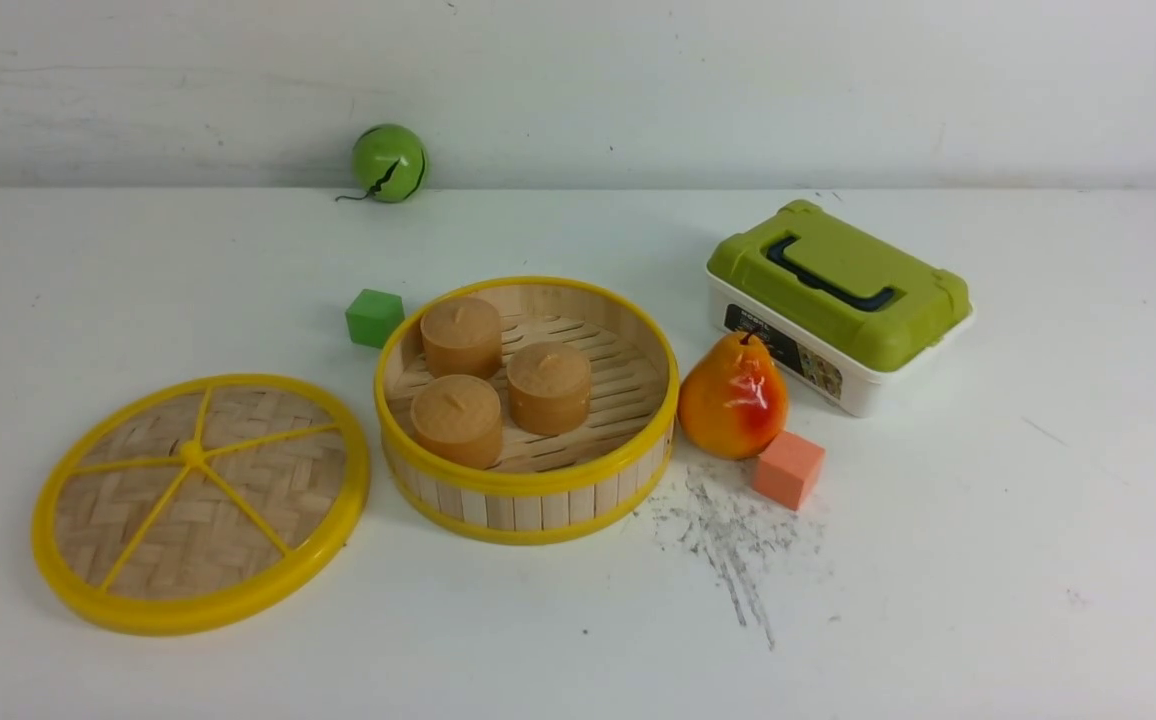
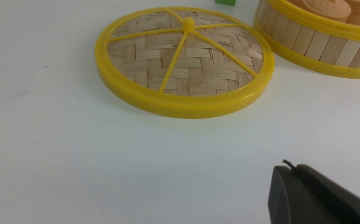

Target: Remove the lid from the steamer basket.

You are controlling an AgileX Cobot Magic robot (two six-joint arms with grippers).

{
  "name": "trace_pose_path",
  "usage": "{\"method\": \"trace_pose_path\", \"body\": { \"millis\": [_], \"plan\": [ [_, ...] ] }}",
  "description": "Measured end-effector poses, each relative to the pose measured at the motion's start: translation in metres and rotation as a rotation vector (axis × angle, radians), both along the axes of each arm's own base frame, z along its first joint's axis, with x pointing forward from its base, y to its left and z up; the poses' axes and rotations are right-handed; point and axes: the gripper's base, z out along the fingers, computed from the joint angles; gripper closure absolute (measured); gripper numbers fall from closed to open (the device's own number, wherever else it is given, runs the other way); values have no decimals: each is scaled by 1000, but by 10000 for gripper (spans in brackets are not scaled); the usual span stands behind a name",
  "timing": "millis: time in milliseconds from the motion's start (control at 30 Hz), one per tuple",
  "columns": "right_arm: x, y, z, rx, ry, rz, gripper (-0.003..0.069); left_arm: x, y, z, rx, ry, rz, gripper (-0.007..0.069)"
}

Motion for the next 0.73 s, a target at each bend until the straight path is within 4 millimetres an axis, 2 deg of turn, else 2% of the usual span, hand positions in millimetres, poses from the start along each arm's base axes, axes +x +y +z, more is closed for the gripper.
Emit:
{"method": "trace_pose_path", "body": {
  "millis": [733],
  "plan": [
    [0, 0, 0, 0, 0, 0, 419, 0, 0, 0, 0, 0, 0, 605]
  ]
}}
